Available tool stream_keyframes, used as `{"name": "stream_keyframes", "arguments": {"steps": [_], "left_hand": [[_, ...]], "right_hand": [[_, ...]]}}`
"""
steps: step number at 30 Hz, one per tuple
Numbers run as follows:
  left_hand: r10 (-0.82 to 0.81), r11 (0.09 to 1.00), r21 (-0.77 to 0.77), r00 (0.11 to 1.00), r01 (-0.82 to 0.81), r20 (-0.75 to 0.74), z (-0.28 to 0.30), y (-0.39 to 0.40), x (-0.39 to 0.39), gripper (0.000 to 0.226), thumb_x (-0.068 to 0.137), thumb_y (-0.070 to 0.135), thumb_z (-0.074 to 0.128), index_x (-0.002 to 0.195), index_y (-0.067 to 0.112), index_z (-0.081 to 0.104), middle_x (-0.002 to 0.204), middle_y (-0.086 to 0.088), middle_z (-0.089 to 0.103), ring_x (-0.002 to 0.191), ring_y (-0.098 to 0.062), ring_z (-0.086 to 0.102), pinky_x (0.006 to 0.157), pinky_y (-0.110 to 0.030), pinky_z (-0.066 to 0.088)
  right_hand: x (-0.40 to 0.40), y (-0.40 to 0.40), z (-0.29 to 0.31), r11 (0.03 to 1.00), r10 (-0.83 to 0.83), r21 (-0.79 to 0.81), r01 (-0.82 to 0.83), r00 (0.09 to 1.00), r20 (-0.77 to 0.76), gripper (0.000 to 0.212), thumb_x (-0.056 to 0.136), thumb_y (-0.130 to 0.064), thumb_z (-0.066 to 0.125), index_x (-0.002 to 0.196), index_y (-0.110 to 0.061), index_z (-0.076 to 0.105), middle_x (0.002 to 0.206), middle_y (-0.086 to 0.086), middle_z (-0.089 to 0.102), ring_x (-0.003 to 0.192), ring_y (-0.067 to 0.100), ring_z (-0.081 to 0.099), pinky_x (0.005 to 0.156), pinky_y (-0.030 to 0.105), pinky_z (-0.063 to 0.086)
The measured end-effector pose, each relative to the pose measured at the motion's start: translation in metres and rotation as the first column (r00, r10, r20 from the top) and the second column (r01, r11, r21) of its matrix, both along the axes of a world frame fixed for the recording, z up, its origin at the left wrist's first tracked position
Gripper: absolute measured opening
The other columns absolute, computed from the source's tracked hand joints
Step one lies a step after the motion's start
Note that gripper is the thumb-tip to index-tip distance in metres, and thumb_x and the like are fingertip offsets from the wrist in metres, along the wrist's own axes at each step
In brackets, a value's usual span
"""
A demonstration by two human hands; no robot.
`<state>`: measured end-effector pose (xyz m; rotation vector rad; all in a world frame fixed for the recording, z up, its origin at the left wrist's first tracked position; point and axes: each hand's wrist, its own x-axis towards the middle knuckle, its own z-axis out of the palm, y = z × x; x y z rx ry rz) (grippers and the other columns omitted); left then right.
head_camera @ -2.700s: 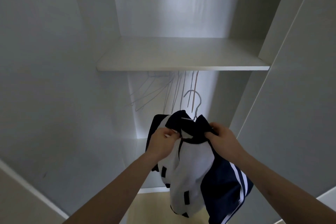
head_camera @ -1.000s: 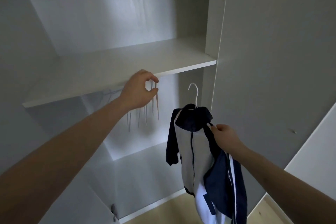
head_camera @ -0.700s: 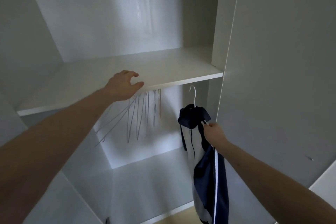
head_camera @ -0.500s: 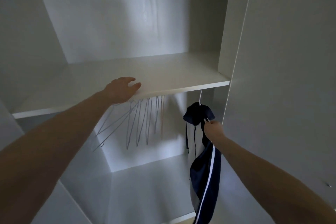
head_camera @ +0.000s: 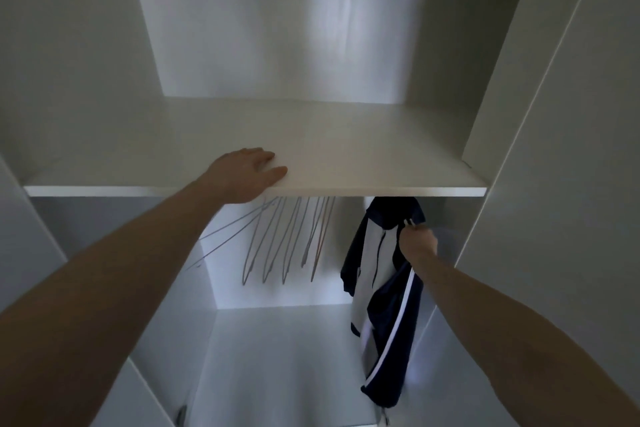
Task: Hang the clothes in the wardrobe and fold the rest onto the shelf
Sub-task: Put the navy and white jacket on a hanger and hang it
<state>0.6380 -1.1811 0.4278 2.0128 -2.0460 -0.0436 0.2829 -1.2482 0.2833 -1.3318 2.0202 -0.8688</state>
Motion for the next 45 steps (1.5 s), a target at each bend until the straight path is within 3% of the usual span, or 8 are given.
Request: {"name": "stream_keyframes", "arguments": {"steps": [9, 14, 20, 27, 32, 37, 39, 45], "left_hand": [[0.039, 0.999, -0.025, 0.999, -0.039, -0.024, -0.007, -0.004, 0.004, 0.072, 0.096, 0.073, 0.038, 0.154, 0.031, 0.04, 0.164, 0.004, 0.034, 0.149, -0.019, 0.032, 0.121, -0.038, 0.022], [0.054, 0.998, -0.023, 0.998, -0.055, -0.031, -0.007, -0.005, 0.003, 0.071, 0.095, 0.073, 0.04, 0.154, 0.033, 0.04, 0.164, 0.005, 0.034, 0.15, -0.018, 0.03, 0.122, -0.037, 0.021], [0.071, 0.997, -0.04, 0.996, -0.073, -0.051, -0.007, -0.004, 0.003, 0.07, 0.093, 0.074, 0.041, 0.152, 0.036, 0.042, 0.163, 0.008, 0.035, 0.149, -0.017, 0.032, 0.121, -0.037, 0.022], [0.081, 0.996, -0.025, 0.995, -0.083, -0.052, -0.007, -0.003, 0.001, 0.069, 0.094, 0.073, 0.041, 0.152, 0.036, 0.041, 0.163, 0.008, 0.034, 0.149, -0.017, 0.031, 0.121, -0.037, 0.021], [0.075, 0.997, -0.027, 0.996, -0.076, -0.042, -0.005, 0.0, -0.001, 0.068, 0.096, 0.07, 0.041, 0.153, 0.033, 0.041, 0.163, 0.006, 0.034, 0.149, -0.017, 0.031, 0.121, -0.036, 0.021], [0.072, 0.997, -0.019, 0.997, -0.073, -0.027, -0.004, 0.0, -0.001, 0.068, 0.097, 0.07, 0.04, 0.153, 0.033, 0.04, 0.163, 0.005, 0.034, 0.15, -0.017, 0.031, 0.122, -0.037, 0.021], [0.072, 0.997, -0.022, 0.997, -0.072, -0.028, -0.004, 0.0, -0.001, 0.068, 0.096, 0.07, 0.04, 0.153, 0.033, 0.041, 0.163, 0.005, 0.034, 0.15, -0.017, 0.031, 0.122, -0.038, 0.021], [0.073, 0.997, -0.023, 0.997, -0.073, -0.024, -0.005, 0.0, -0.001, 0.067, 0.096, 0.071, 0.039, 0.152, 0.034, 0.041, 0.163, 0.006, 0.035, 0.149, -0.017, 0.032, 0.122, -0.039, 0.022]], "right_hand": [[-0.005, -0.041, -0.001, 1.0, -0.001, -0.003, 0.001, 0.999, -0.05, 0.036, 0.106, -0.017, 0.041, 0.116, 0.01, 0.062, 0.119, 0.028, 0.065, 0.107, 0.04, 0.065, 0.076, 0.036, 0.048], [-0.007, -0.054, -0.003, 0.998, 0.069, 0.019, -0.067, 0.987, -0.147, 0.041, 0.109, -0.019, 0.036, 0.127, 0.011, 0.057, 0.129, 0.03, 0.061, 0.117, 0.042, 0.061, 0.094, 0.042, 0.05], [-0.006, -0.055, -0.024, 0.995, 0.084, 0.074, -0.073, 0.984, -0.157, 0.045, 0.11, -0.027, 0.035, 0.129, 0.008, 0.056, 0.121, 0.03, 0.063, 0.108, 0.042, 0.064, 0.075, 0.038, 0.048], [-0.013, -0.044, -0.032, 0.97, 0.188, 0.209, -0.123, 0.927, -0.325, 0.036, 0.106, -0.014, 0.04, 0.132, 0.006, 0.054, 0.13, 0.029, 0.059, 0.117, 0.042, 0.06, 0.082, 0.041, 0.049], [-0.019, -0.032, -0.034, 0.957, 0.2, 0.266, -0.114, 0.925, -0.323, 0.025, 0.094, -0.002, 0.05, 0.114, 0.006, 0.062, 0.116, 0.025, 0.065, 0.08, 0.032, 0.06, 0.063, 0.033, 0.048], [-0.008, -0.01, -0.046, 0.995, 0.067, 0.098, -0.035, 0.936, -0.345, 0.06, 0.092, -0.007, 0.056, 0.148, -0.002, 0.037, 0.147, 0.022, 0.044, 0.131, 0.039, 0.047, 0.108, 0.051, 0.042], [0.004, 0.001, -0.053, 0.989, 0.066, -0.098, -0.11, 0.927, -0.37, 0.054, 0.091, -0.009, 0.057, 0.143, -0.009, 0.043, 0.142, 0.017, 0.047, 0.128, 0.036, 0.047, 0.106, 0.05, 0.041], [0.067, 0.015, -0.069, 0.911, 0.394, -0.127, -0.393, 0.919, -0.021, 0.022, 0.101, -0.019, 0.057, 0.121, -0.01, 0.059, 0.112, 0.004, 0.063, 0.105, 0.027, 0.063, 0.086, 0.033, 0.05]]}}
